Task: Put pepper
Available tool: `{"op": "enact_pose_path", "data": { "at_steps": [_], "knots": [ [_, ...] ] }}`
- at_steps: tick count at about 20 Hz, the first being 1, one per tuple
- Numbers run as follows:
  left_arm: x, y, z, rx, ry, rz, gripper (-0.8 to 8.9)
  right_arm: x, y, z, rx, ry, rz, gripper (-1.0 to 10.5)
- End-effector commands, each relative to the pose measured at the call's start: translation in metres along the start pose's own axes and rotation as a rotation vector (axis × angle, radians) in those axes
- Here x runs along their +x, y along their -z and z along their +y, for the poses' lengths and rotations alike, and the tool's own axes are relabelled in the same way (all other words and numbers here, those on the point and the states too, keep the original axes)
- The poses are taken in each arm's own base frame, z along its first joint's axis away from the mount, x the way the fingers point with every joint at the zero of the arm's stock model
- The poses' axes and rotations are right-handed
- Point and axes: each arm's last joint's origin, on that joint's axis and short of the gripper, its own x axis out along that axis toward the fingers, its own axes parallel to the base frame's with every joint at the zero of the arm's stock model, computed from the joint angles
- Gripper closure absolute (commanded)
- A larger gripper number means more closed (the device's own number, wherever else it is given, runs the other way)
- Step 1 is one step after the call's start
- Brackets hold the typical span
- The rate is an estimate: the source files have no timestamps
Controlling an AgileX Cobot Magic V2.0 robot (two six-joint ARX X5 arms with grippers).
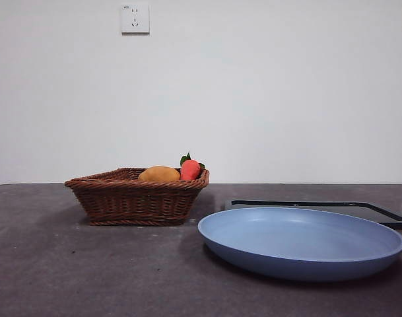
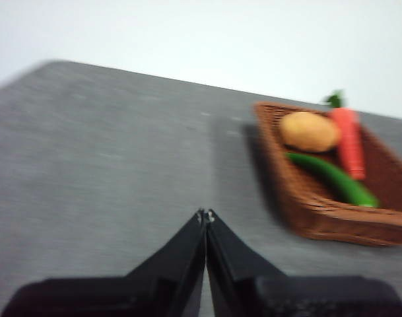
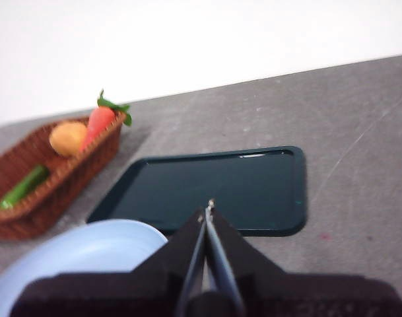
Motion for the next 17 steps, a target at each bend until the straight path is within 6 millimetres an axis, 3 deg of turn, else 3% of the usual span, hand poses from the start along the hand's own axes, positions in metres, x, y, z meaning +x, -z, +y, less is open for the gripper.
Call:
{"op": "enact_pose_path", "data": {
  "at_steps": [1,5,9,17],
  "knots": [
    [0.000,0.000,-0.003,-0.092,0.096,0.002,8.07,0.000,-0.002,0.001,0.158,-0.011,-0.026,9.4],
    [-0.001,-0.004,-0.006,-0.176,0.193,0.002,8.07,-0.002,-0.012,0.003,0.276,-0.025,-0.060,9.4],
    [-0.004,-0.012,-0.010,-0.212,0.260,0.018,8.07,-0.005,-0.030,0.007,0.280,-0.039,-0.089,9.4],
    [-0.010,-0.052,-0.022,-0.217,0.343,0.106,8.07,-0.007,-0.077,0.019,0.220,-0.074,-0.022,9.4]
  ]
}}
